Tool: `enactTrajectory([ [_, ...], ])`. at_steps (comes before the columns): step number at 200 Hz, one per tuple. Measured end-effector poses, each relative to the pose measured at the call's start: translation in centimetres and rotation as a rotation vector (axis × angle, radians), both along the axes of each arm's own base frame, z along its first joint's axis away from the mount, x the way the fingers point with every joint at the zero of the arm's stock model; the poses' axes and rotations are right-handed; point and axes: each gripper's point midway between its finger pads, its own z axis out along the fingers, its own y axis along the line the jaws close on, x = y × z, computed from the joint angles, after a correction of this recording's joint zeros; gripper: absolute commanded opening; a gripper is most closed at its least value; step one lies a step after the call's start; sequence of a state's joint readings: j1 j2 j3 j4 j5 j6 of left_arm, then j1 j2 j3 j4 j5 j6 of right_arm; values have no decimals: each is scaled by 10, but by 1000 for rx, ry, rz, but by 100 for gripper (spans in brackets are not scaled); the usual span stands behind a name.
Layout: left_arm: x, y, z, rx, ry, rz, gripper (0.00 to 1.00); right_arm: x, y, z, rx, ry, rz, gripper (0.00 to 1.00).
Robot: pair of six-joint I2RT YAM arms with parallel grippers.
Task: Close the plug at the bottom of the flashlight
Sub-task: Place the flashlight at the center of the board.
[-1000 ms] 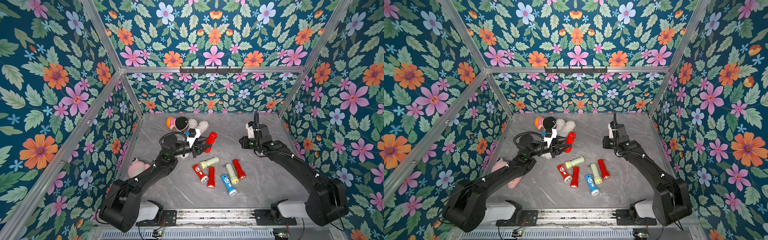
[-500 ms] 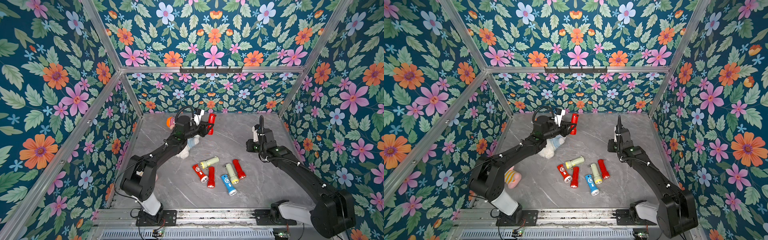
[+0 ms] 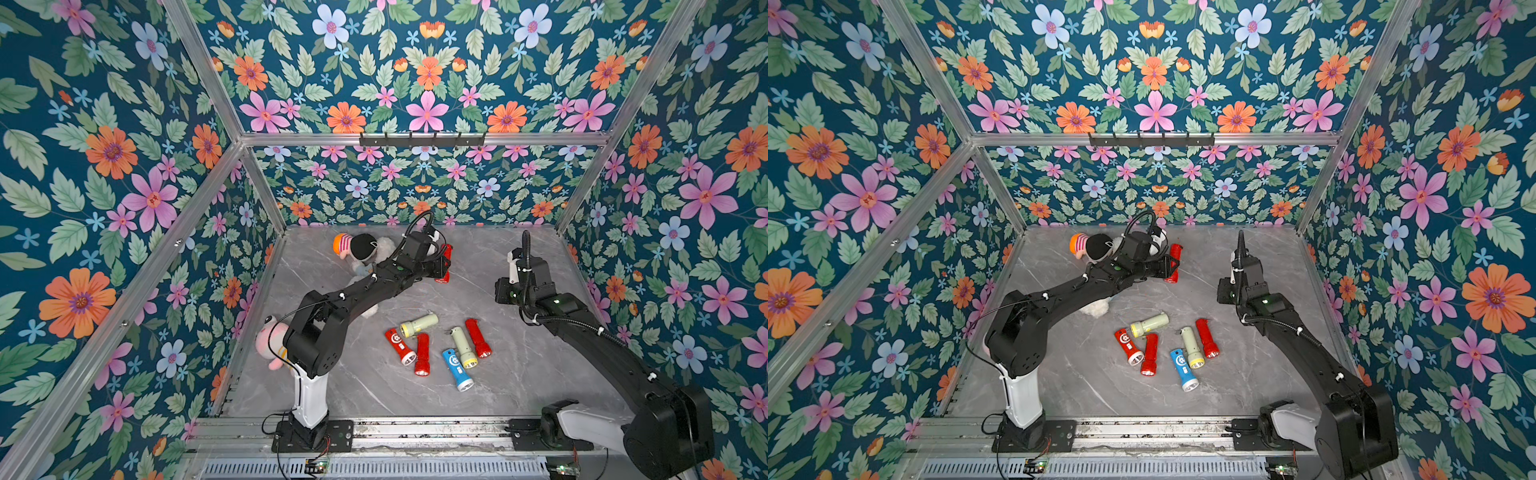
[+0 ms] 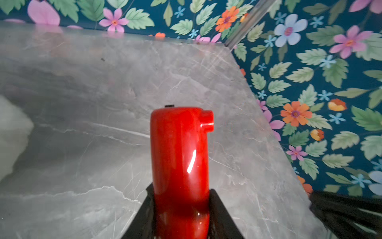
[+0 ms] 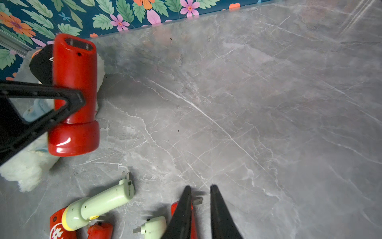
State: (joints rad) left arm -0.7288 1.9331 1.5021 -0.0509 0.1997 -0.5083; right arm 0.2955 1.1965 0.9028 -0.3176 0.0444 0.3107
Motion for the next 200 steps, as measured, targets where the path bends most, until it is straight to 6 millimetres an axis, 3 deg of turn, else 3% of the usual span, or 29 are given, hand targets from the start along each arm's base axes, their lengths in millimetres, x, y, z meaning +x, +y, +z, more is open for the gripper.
enactTrajectory([
  [25, -5, -10, -16, 17, 63, 40, 0, -3, -3, 0, -2, -4, -10, 20],
  [59, 2, 8, -54, 76, 172, 174, 0, -6, -4, 1, 6, -10, -15, 21],
  [117, 5, 11, -96, 134, 275, 249, 0, -7, -3, 0, 20, -9, -21, 22],
  [156, 7, 18, -122, 179, 312, 276, 0, -7, -3, -1, 24, -12, -23, 23],
  [187, 10, 22, -129, 183, 327, 296, 0, -6, -1, -1, 28, -11, -17, 25],
  [200, 12, 25, -130, 185, 327, 305, 12, -5, -1, -3, 27, -9, -18, 25],
])
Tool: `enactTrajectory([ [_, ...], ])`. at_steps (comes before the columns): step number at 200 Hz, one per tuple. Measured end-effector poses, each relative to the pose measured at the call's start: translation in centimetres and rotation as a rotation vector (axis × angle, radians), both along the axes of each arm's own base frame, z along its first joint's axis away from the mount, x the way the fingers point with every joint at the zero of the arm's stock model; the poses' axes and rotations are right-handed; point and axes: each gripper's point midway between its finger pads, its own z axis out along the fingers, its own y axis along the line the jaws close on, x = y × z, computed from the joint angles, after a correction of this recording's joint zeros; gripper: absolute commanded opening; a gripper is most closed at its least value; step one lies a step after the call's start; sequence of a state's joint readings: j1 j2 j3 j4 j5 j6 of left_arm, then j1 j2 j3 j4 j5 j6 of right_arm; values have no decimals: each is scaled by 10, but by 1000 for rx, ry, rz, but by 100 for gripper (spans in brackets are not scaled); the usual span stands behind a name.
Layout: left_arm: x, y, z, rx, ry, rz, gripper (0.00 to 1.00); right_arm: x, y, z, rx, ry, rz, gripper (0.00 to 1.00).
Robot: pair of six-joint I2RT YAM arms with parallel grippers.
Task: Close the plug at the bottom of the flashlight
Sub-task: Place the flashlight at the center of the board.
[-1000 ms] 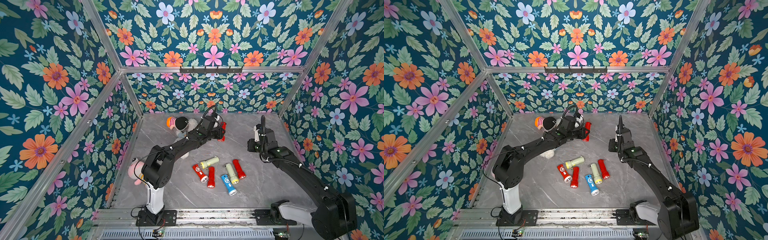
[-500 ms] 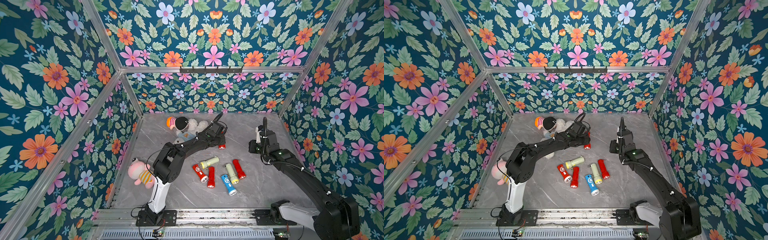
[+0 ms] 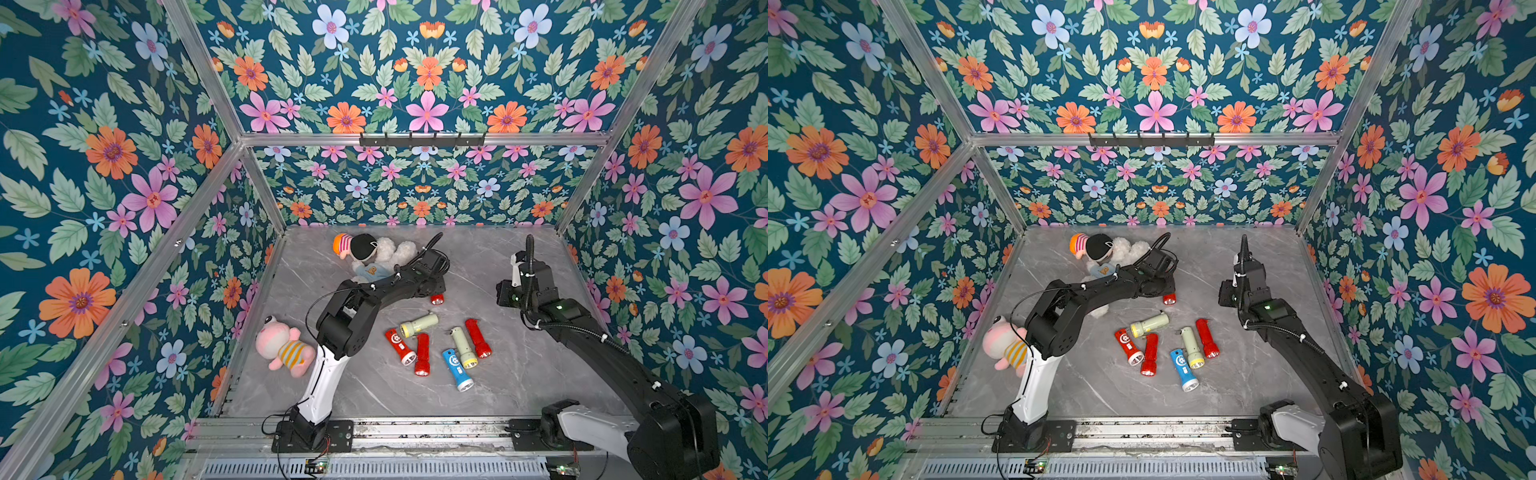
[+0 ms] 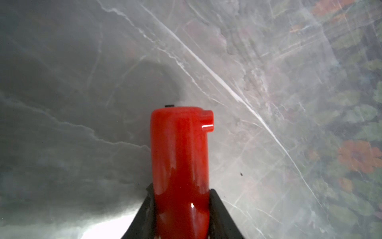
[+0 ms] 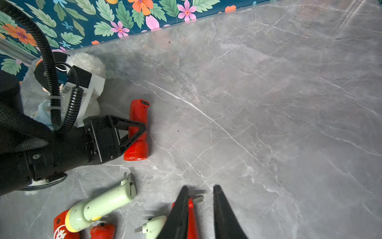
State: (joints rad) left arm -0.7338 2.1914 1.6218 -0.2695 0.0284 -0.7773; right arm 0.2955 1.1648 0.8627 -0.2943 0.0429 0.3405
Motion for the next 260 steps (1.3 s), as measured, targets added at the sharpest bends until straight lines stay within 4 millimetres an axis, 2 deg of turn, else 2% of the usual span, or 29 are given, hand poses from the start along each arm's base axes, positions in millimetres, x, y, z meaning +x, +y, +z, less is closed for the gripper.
enactTrajectory([
  [55, 1, 6, -7, 3, 12, 12, 47, 1, 0, -4, -4, 12, -2, 26],
  [87, 2, 8, -12, 10, 17, 12, 58, 2, 0, -8, -7, 22, -2, 26],
  [145, 4, 6, -6, -1, 12, 6, 62, 3, 0, -16, -5, 47, -1, 26],
  [160, 4, 3, 3, -19, 3, -1, 63, 3, 0, -17, -2, 50, 0, 26],
  [201, 3, -2, 46, -65, -63, -26, 64, 4, 1, -16, 1, 50, 1, 30],
  [237, -13, -2, 78, -83, -110, -60, 63, 5, 2, -14, 4, 45, 0, 32],
  [260, -28, 8, 97, -86, -137, -67, 63, 7, 2, -11, 12, 41, -5, 33],
])
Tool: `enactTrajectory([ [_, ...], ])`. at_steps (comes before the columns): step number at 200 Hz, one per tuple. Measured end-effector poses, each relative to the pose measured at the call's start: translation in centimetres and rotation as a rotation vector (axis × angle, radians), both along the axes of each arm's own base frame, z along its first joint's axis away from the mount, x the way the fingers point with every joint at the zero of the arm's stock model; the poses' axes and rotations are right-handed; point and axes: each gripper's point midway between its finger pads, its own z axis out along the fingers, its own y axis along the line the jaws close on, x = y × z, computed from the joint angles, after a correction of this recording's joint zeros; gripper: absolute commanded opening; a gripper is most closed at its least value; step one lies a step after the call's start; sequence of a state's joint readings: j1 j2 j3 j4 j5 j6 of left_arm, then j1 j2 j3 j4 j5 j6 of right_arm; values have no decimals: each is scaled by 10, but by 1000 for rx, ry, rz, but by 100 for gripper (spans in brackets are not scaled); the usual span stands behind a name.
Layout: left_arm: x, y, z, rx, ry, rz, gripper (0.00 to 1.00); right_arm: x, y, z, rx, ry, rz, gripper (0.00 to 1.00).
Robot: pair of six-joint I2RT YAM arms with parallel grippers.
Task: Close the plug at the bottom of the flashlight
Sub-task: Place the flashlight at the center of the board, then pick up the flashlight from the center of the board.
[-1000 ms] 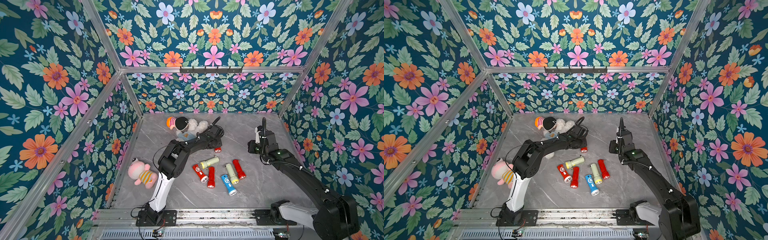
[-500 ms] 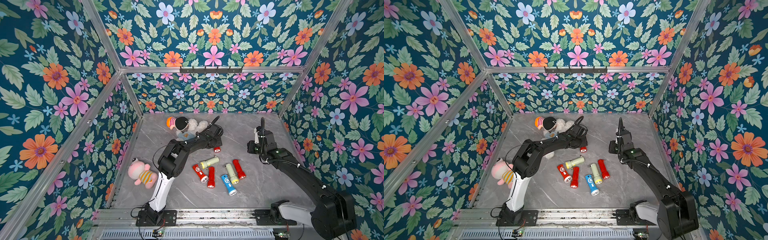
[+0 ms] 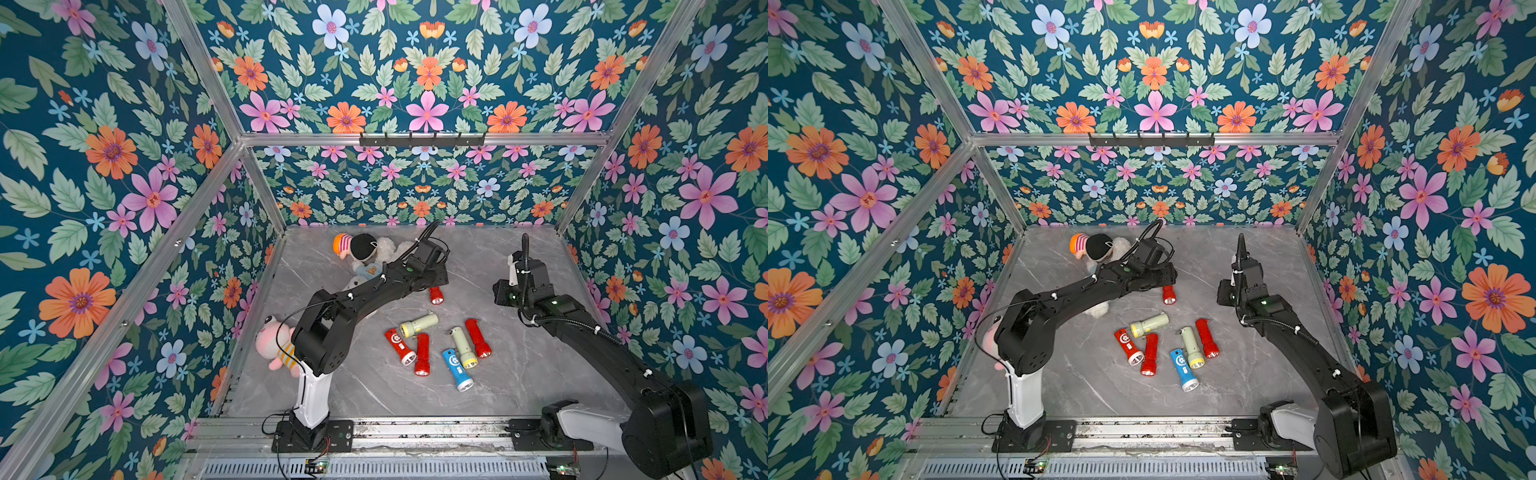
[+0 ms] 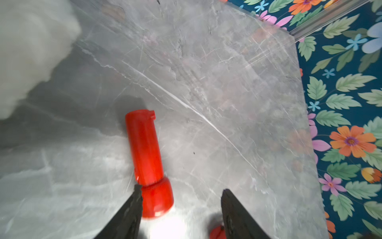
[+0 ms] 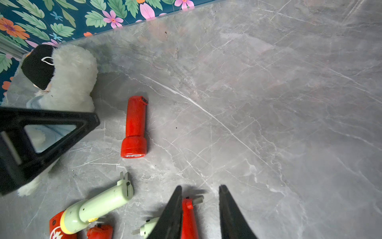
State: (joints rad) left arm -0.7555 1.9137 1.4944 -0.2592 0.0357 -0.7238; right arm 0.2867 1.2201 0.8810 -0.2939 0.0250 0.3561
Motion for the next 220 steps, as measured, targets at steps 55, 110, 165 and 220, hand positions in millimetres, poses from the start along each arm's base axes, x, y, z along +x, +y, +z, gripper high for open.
enactTrajectory([
  [55, -60, 64, 7, 44, -28, 12, 54, -2, 16, -2, 77, 32, 44, 30],
  [110, -122, 128, -11, 47, 11, 86, 54, -17, 46, -7, 73, 70, 114, 32],
  [165, -154, 134, -53, 87, 124, 116, 56, -12, 51, 1, 71, 65, 121, 34],
  [220, -179, 125, -82, 73, 221, 133, 56, -20, 46, -10, 56, 84, 114, 37],
])
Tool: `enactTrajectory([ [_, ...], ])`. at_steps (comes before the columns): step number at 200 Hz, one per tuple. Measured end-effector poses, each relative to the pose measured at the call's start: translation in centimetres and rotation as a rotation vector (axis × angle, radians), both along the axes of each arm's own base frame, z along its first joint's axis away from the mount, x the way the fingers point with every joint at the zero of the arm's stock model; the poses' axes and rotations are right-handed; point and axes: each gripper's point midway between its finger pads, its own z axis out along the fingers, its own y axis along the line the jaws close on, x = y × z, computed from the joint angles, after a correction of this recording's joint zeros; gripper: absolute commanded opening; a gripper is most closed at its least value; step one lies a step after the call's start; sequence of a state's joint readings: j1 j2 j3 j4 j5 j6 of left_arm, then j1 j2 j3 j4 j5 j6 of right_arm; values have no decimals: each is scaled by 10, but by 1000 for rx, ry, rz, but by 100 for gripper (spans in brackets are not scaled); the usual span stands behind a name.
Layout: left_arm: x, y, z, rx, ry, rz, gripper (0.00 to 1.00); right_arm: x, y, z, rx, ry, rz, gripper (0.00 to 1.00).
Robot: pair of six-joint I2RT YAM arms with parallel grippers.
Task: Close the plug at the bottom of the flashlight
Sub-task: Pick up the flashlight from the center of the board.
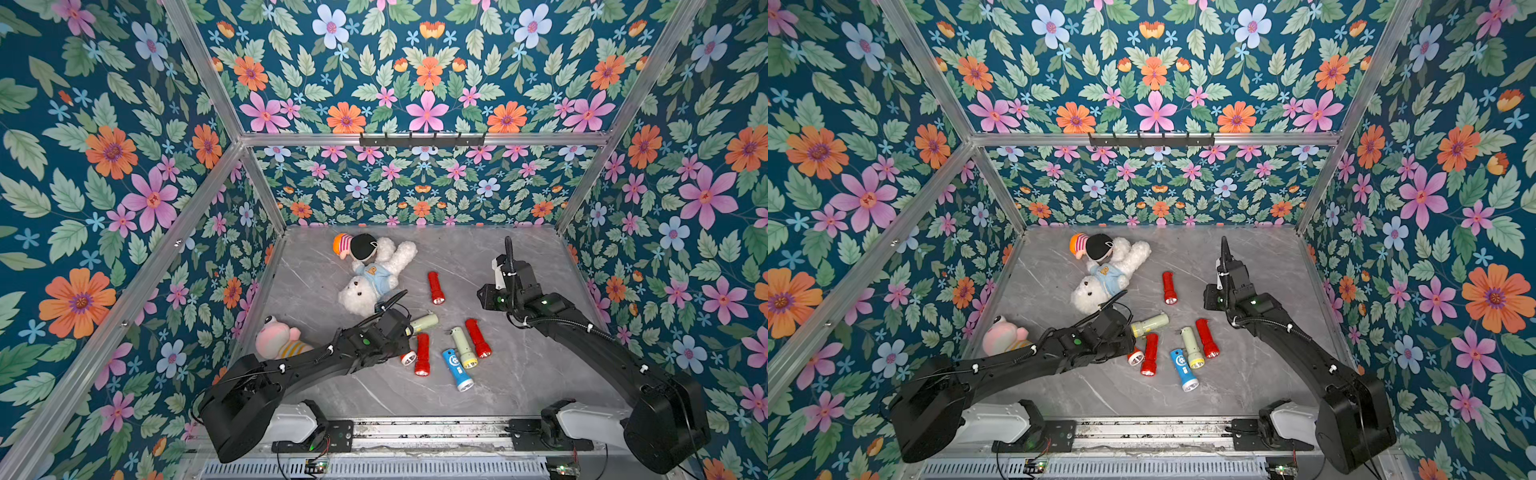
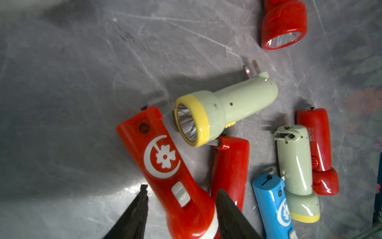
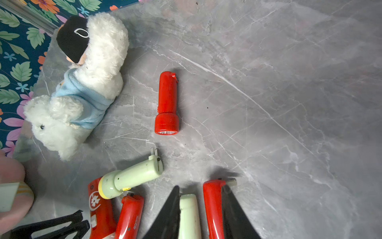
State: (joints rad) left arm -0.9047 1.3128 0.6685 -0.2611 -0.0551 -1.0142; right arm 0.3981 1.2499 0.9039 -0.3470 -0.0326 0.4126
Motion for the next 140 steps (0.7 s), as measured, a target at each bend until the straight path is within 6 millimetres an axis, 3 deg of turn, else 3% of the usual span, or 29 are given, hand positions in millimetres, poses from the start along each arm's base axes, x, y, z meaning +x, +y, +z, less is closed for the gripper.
enactTrajectory([
  [52, -6, -1, -13, 0, 33, 39, 57, 1, 0, -7, -10, 15, 2, 39],
  [140, 12, 3, -37, -13, 26, 108, 56, 1, -5, -9, -6, 16, 3, 42],
])
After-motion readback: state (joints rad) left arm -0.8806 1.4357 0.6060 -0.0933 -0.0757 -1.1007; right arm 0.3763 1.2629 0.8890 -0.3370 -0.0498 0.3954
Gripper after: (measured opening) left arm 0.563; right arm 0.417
